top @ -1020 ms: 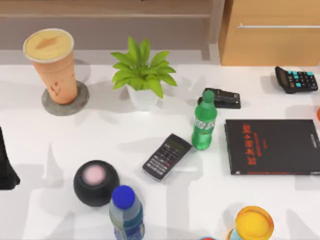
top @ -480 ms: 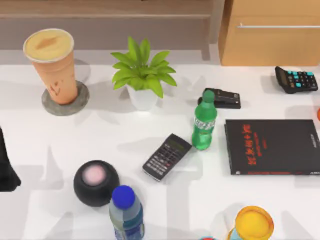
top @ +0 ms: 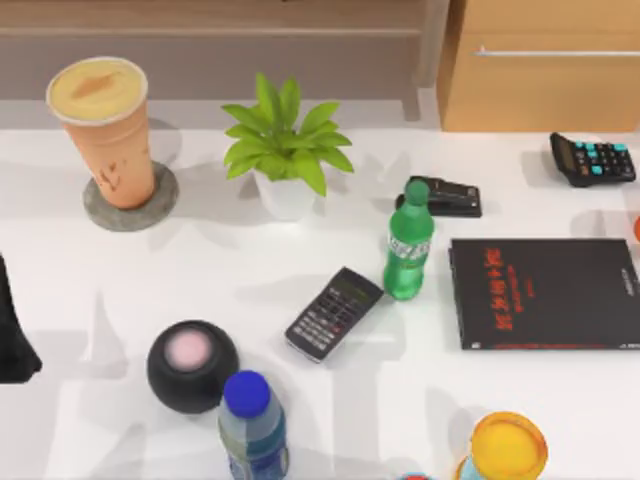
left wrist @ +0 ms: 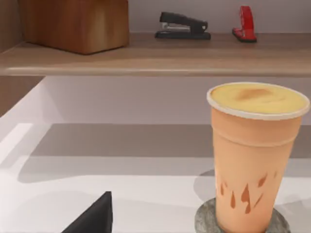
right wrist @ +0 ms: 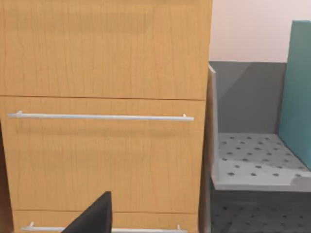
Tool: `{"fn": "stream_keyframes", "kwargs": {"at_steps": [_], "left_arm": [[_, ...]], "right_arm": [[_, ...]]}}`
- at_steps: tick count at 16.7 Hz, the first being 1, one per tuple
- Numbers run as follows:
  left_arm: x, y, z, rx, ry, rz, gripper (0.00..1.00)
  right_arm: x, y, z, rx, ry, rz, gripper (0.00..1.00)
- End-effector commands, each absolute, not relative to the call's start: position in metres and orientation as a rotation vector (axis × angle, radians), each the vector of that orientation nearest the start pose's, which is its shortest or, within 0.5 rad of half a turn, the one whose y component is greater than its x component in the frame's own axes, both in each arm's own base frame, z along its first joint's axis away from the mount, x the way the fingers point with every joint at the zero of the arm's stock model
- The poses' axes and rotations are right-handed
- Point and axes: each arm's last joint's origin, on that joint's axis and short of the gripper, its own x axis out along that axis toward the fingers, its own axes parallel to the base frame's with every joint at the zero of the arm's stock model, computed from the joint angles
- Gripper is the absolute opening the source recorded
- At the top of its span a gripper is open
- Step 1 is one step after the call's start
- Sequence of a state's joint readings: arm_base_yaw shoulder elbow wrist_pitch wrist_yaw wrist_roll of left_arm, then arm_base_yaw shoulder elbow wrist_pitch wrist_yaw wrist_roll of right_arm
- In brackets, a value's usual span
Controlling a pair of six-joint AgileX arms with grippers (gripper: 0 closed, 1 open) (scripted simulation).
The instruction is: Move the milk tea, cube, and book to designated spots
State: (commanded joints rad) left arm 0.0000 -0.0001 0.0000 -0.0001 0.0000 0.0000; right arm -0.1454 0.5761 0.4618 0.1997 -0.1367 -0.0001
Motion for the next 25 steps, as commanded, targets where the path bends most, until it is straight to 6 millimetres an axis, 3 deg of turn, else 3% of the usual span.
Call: {"fn": "stream_keyframes", "kwargs": {"at_steps": [3,5,9,12,17,25], "left_arm": [[0.106,-0.001,0.160,0.000,0.000,0.000,1.00],[0.106,-0.001,0.160,0.000,0.000,0.000,1.00],[0.106,-0.001,0.160,0.000,0.000,0.000,1.00],[0.106,-0.001,0.160,0.000,0.000,0.000,1.00],[0.106,-0.001,0.160,0.000,0.000,0.000,1.00],[0.106,-0.001,0.160,0.000,0.000,0.000,1.00]], "right_arm": [[0.212,-0.039,0.314,-0.027,-0.042,-0.008,1.00],[0.260,-0.060,0.318,-0.024,-0.006,-0.009,1.00],[0.350,-0.113,0.296,-0.012,0.044,-0.007,1.00],[0.396,-0.151,0.271,-0.009,0.047,-0.006,1.00],[0.430,-0.189,0.249,-0.021,0.010,-0.007,1.00],[0.435,-0.189,0.249,-0.023,0.006,-0.006,1.00]]}}
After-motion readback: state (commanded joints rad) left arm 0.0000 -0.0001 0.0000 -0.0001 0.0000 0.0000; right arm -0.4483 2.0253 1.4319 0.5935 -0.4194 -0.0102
